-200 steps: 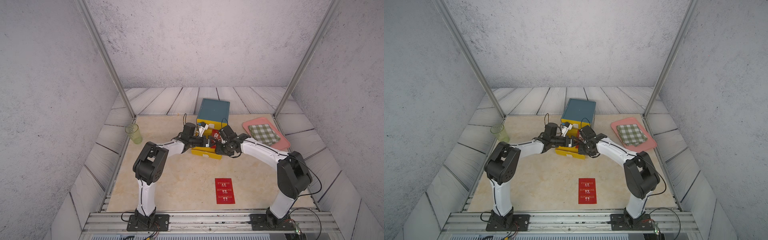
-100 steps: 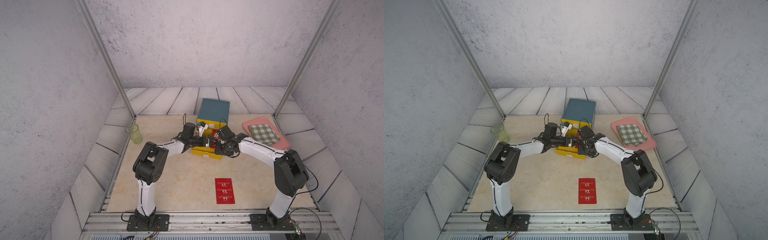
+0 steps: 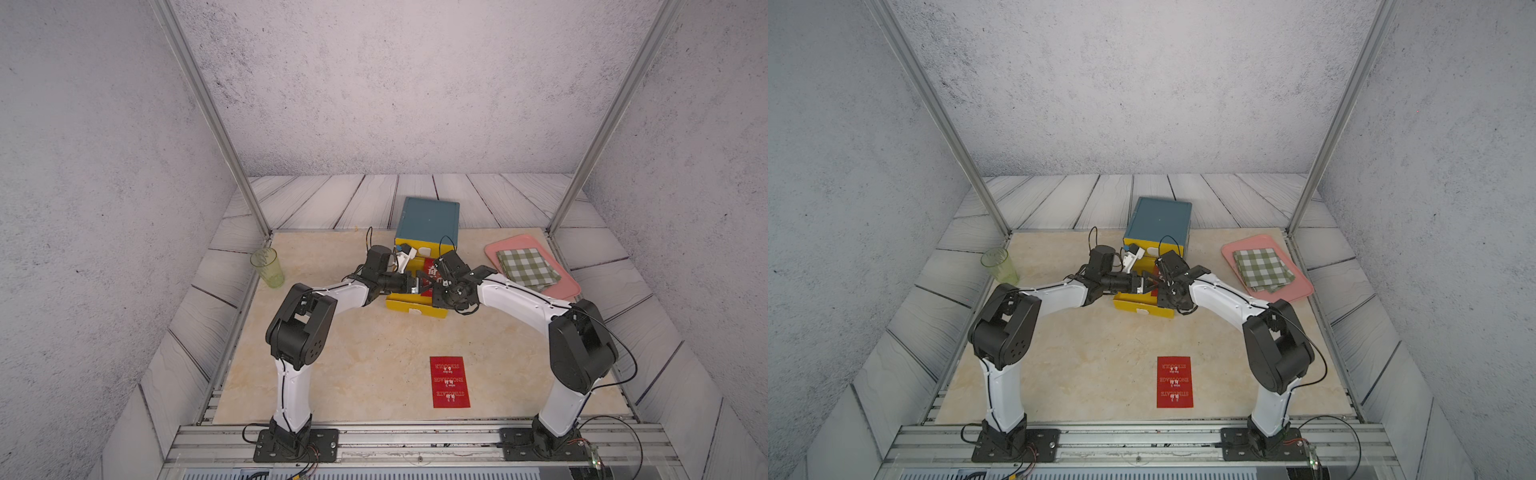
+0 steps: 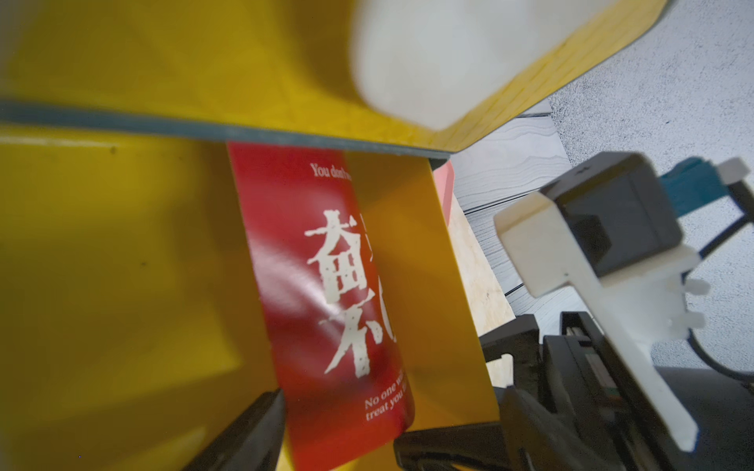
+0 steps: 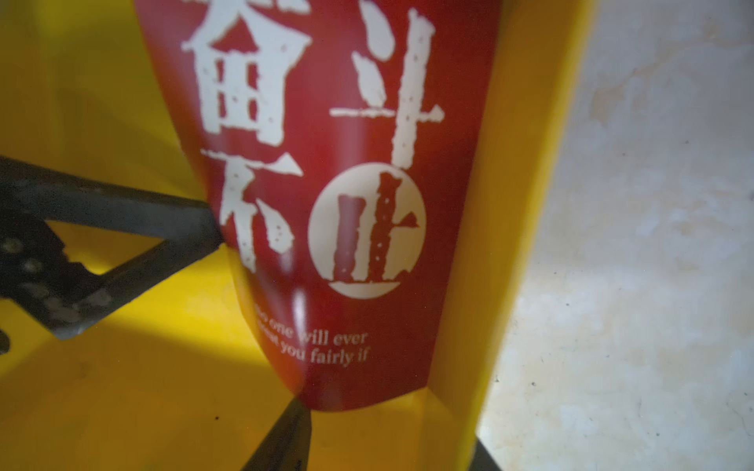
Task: Take the postcards out of the drawer
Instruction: Pick up the postcard from the drawer.
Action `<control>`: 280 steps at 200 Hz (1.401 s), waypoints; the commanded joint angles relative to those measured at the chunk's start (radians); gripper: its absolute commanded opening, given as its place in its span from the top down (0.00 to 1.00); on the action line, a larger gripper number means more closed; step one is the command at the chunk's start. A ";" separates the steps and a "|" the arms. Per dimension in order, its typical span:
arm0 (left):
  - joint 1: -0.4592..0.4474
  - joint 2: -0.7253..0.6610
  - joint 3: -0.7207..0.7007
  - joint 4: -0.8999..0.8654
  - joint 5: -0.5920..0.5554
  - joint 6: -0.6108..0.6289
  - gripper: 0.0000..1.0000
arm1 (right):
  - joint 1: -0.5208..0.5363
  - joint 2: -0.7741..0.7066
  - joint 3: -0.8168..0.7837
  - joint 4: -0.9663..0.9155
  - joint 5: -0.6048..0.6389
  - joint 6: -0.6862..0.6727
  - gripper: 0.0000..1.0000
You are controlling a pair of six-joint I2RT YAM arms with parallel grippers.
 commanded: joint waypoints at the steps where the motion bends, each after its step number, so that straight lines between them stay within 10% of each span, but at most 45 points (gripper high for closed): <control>1: -0.012 -0.010 0.020 0.024 0.034 0.000 0.11 | 0.009 -0.073 -0.006 0.064 0.027 0.014 0.51; 280: -0.015 -0.022 -0.003 0.030 0.016 -0.009 0.11 | 0.007 -0.129 -0.084 0.191 0.070 0.067 0.43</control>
